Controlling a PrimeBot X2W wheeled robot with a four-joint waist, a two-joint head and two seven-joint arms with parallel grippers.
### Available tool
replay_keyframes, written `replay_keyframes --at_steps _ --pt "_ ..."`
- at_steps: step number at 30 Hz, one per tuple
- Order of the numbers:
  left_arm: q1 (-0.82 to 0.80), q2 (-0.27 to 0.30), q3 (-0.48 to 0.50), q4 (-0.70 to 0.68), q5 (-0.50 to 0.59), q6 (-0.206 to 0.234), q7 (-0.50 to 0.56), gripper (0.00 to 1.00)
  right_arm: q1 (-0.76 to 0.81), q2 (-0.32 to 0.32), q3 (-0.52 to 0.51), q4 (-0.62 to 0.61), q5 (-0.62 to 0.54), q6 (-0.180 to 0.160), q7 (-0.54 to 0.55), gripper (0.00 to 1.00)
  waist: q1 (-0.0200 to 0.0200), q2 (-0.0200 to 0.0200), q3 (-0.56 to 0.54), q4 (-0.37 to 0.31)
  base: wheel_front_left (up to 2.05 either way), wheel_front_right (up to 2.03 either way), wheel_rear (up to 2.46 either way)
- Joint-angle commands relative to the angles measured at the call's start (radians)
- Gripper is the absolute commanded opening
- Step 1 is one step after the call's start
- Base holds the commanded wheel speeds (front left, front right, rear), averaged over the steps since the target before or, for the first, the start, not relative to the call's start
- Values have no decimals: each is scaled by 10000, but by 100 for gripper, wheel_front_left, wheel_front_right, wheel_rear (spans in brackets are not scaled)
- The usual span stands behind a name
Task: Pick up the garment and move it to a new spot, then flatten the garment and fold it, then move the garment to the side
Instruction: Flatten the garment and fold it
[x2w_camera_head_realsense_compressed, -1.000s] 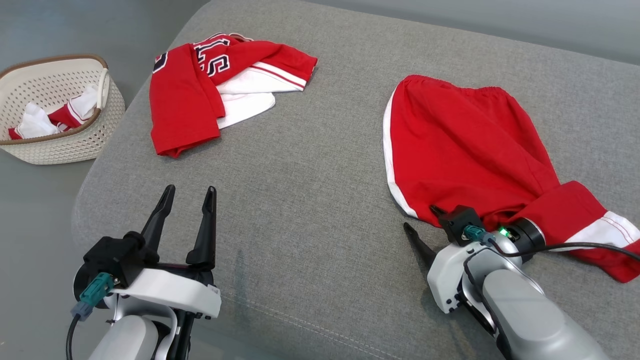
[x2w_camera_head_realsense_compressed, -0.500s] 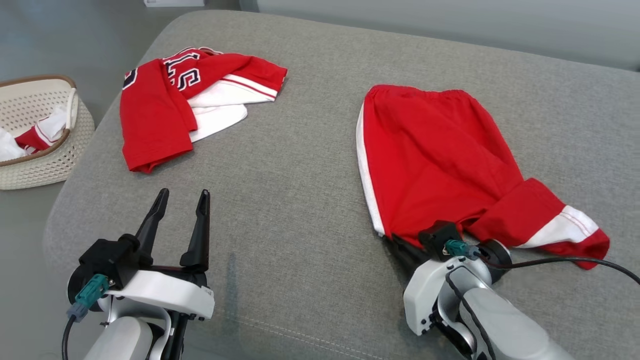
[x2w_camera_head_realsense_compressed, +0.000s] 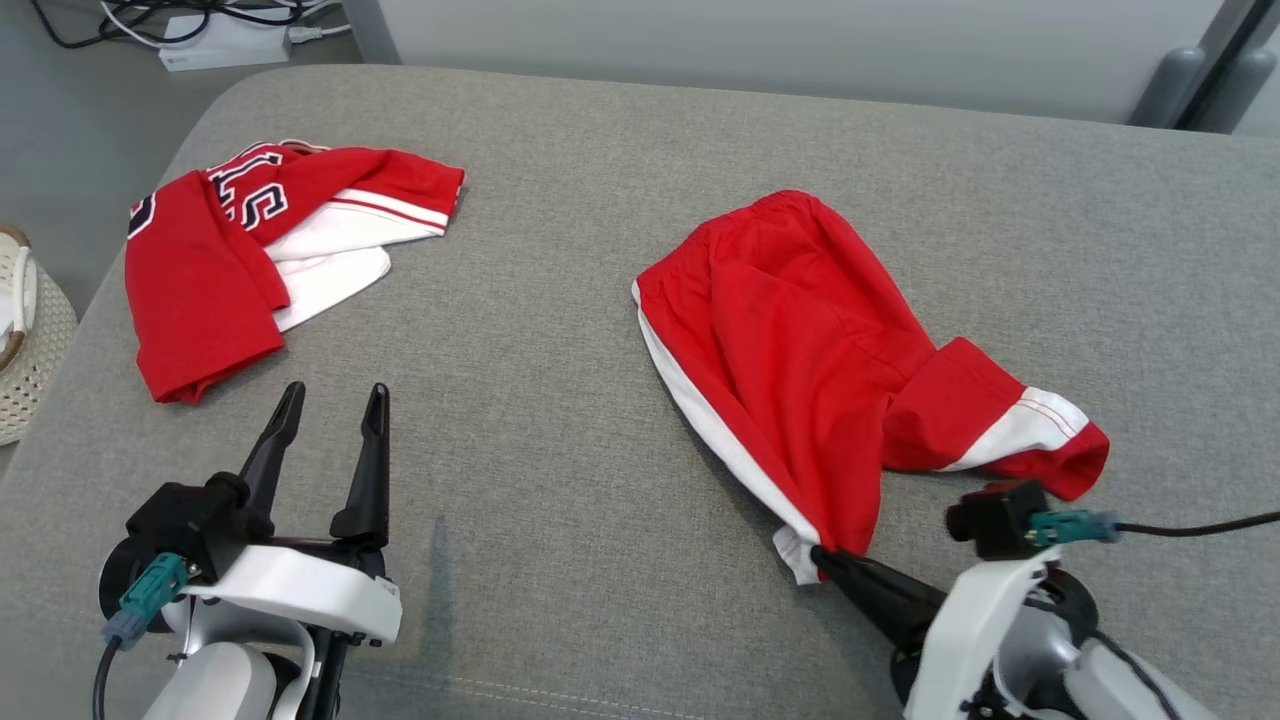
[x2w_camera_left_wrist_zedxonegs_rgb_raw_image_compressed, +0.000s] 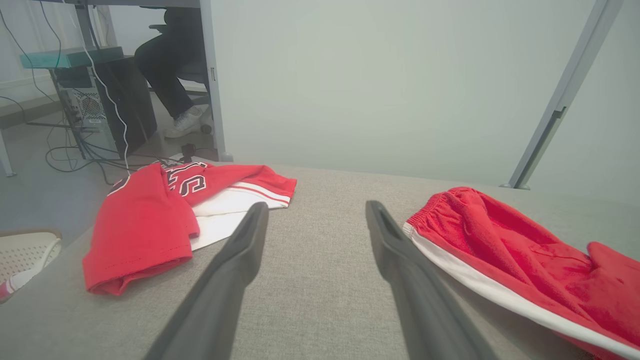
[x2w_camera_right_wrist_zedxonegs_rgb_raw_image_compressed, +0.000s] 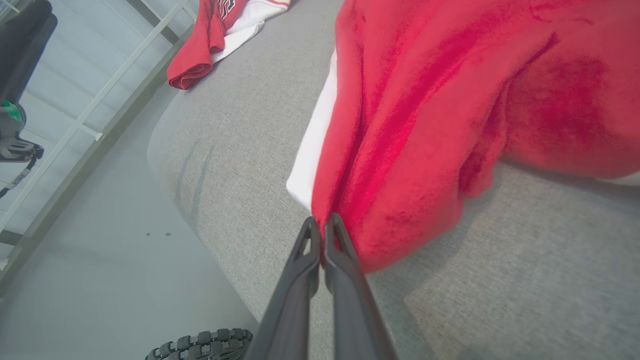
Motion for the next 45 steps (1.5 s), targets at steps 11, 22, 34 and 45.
replay_keyframes --at_steps 11,22,34,45 --pt "-388 442 365 -676 16 187 176 100 572 -89 -3657 -314 2430 0 545 0 0 0 427 -328 0 0 0" --pt "-652 371 190 -562 65 164 190 100 -728 59 -3298 1735 2074 0 -445 100 0 0 559 -213 0 0 0" --pt "-245 672 404 -749 28 491 318 100 1079 -1032 -3712 354 635 0 -3388 100 0 0 37 -950 0 0 0" --pt "390 1031 462 -1085 84 818 600 100 2723 762 -6430 -786 -5096 0 -4752 100 0 0 -688 -1616 0 0 0"
